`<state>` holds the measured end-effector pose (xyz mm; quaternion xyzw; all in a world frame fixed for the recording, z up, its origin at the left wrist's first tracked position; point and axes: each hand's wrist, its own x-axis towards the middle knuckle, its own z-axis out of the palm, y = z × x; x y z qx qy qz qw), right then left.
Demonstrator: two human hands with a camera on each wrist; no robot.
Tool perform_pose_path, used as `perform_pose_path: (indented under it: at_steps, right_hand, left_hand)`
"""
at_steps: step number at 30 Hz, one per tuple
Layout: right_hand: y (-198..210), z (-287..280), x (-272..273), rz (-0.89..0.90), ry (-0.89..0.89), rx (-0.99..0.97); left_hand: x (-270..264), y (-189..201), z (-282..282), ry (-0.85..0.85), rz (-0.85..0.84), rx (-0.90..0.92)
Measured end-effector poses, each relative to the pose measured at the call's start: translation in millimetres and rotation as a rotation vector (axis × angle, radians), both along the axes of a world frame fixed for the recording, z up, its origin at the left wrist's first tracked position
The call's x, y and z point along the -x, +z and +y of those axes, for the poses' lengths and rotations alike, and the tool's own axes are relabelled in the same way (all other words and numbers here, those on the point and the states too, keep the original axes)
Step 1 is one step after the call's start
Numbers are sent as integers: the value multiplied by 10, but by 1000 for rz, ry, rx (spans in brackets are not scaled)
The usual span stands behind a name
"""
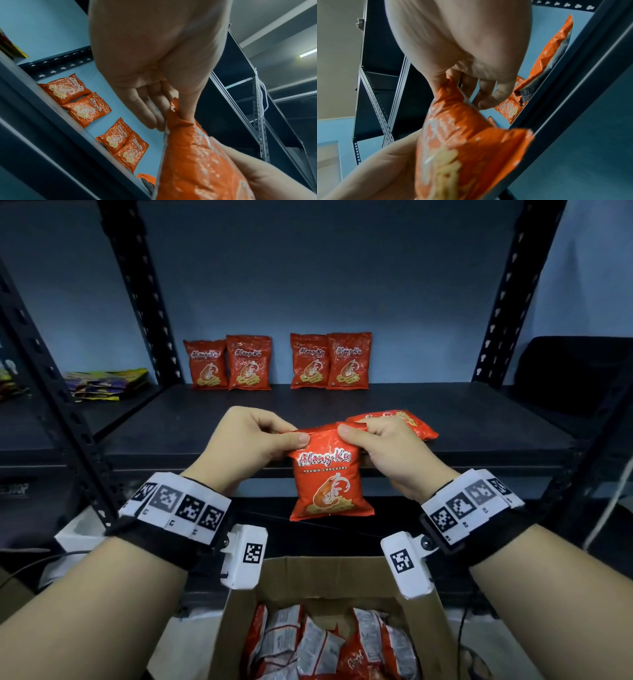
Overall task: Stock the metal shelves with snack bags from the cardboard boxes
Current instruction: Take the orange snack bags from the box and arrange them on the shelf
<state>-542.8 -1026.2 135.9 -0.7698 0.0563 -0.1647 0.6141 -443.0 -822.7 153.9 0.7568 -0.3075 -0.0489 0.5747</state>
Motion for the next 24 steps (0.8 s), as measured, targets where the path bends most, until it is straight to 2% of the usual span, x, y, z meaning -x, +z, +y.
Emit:
perform_pose_path:
  at_steps: [9, 15, 20, 22, 24]
  right_hand:
    - [127, -132, 28, 42, 28, -84]
    - [233, -338, 172, 58, 134, 57]
    - [332, -696, 194, -50, -83, -35]
    - [345, -909, 170, -107, -220, -80]
    - [333, -1123, 159, -131, -339, -100]
  left_hand:
    - [-33, 49, -131, -17, 22, 68]
    - [-86, 109, -433, 36, -68, 179]
    - [-168, 14, -857, 23, -5, 226]
    - [-277, -103, -1014, 21, -56, 120]
    - [-348, -217, -1154, -33, -171, -106]
